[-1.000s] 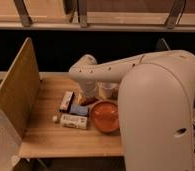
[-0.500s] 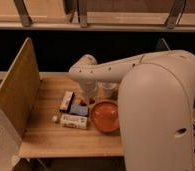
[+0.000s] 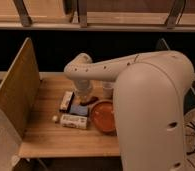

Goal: Push the ceramic bowl across the table

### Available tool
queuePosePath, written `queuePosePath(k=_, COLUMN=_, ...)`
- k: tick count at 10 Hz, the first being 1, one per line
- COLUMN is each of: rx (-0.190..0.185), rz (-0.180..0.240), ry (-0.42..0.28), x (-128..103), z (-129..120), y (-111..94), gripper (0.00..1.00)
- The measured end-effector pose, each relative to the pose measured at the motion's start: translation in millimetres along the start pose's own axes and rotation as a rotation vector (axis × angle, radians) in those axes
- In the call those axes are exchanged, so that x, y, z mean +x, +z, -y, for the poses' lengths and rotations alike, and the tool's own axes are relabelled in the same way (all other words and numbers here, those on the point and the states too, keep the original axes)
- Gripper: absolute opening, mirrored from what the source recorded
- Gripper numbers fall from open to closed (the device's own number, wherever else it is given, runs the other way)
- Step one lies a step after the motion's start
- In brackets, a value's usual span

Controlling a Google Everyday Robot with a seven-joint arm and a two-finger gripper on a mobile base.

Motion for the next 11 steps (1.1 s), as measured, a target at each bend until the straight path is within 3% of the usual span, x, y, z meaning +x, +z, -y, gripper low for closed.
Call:
queuePosePath(k=6, rx=0.003, rz=-0.032, ry=-0.046, x=0, z=-4, y=6, gripper=0.0)
queuePosePath(k=8, rx=-0.028, rz=-0.084, ry=-0.073, x=7, z=-19, y=26, gripper=0.0)
queuePosePath(k=11, rx=-0.047, rz=-0.168, ry=-0.057, x=22, z=-18, y=64, gripper=0.0)
